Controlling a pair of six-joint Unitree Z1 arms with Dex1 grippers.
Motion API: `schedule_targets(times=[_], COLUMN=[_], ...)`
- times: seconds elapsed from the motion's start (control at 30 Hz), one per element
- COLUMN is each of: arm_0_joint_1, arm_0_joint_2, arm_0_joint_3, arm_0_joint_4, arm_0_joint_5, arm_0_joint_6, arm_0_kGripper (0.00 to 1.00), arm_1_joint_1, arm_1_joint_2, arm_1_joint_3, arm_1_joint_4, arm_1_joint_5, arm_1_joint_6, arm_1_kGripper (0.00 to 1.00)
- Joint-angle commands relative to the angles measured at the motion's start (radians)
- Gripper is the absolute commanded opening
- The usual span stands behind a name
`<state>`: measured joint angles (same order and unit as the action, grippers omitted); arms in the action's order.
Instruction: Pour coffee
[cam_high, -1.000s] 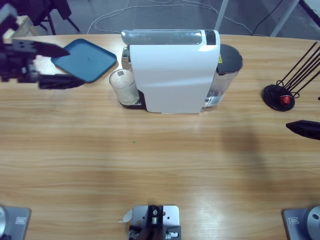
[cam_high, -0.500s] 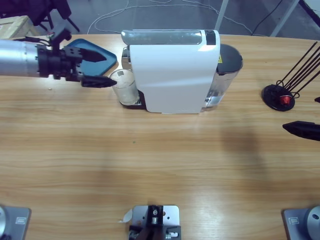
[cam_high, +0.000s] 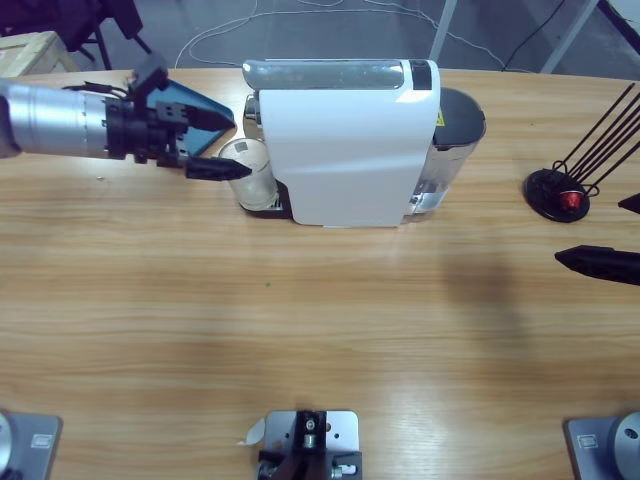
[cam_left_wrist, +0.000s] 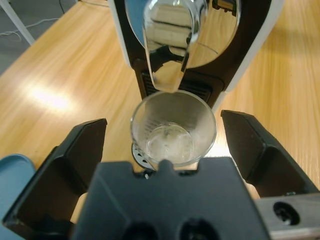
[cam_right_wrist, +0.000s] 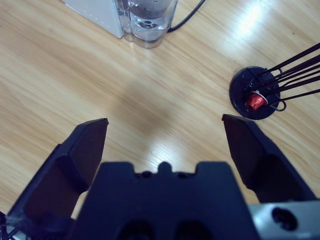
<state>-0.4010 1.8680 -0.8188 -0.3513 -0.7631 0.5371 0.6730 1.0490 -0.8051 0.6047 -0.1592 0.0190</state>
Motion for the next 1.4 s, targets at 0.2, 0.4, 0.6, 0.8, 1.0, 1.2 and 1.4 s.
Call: schedule_targets(times=[0.2, 0.4, 0.6, 0.8, 1.0, 1.2, 1.4], arm_0_joint_1=[-0.025, -0.035, -0.047, -0.051, -0.058, -0.065, -0.002], arm_0_joint_2=[0.098, 0.099, 0.099, 0.097, 0.098, 0.095, 0.061], arm_0_joint_3=[-0.01, -0.004, -0.003, 0.004, 0.001, 0.007, 0.05], arm_0_joint_4=[-0.046, -0.046, -0.046, -0.048, -0.047, -0.048, -0.077], arm_0_joint_5=[-0.024, -0.008, 0.026, 0.051, 0.06, 0.069, 0.033], arm_0_joint_6=[-0.017, -0.019, -0.022, -0.02, -0.019, -0.019, -0.019], arm_0_kGripper=[1.0, 1.0, 1.0, 0.814, 0.546, 0.055, 0.0], arm_1_joint_1=[0.008, 0.008, 0.008, 0.008, 0.008, 0.008, 0.008], arm_1_joint_2=[-0.023, -0.035, -0.035, -0.04, -0.038, -0.04, -0.047], arm_1_joint_3=[0.017, 0.018, 0.018, 0.02, 0.02, 0.02, 0.022], arm_1_joint_4=[-0.006, -0.008, -0.008, -0.008, -0.009, -0.009, -0.011], arm_1_joint_5=[-0.02, -0.02, -0.021, -0.02, -0.02, -0.02, -0.02], arm_1_joint_6=[0.012, 0.012, 0.012, 0.012, 0.012, 0.013, 0.013], arm_1_kGripper=[0.992, 0.991, 0.991, 0.991, 0.991, 0.991, 0.987])
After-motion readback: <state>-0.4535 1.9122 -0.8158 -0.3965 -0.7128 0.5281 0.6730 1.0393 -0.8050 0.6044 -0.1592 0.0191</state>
